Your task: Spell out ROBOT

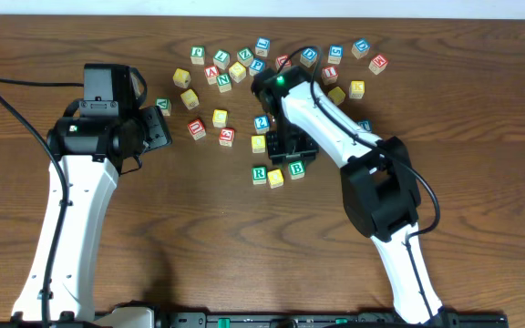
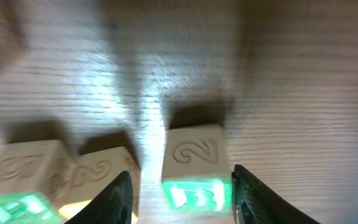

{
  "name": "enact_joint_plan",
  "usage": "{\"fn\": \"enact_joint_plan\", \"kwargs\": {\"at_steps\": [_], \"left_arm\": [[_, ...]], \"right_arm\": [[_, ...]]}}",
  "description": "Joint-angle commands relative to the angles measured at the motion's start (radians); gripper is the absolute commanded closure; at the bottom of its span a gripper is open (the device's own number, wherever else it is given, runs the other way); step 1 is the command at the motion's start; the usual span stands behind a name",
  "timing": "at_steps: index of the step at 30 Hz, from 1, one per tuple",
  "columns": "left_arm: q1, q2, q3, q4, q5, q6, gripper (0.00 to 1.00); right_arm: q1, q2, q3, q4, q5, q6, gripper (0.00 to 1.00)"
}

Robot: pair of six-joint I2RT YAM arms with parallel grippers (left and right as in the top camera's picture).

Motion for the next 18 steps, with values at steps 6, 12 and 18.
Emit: {"fn": "enact_joint_plan", "kwargs": {"at_steps": [6, 12, 18], "left_arm": [[0.003, 0.007, 0.016, 0.001, -0.002, -0.009, 0.39], [0.003, 0.007, 0.017, 0.009, -0.002, -0.009, 0.39], [0.003, 0.007, 0.016, 0.008, -0.002, -0.009, 0.39]], "right_arm": [[-0.035, -0.038, 0.112, -0.023, 0.007, -0.071, 0.46], [-0.002, -0.038, 0.106, 0.129, -0.007, -0.074, 0.49], [0.043, -0.038, 0.073, 0.268, 0.082, 0.049, 0.47]]}}
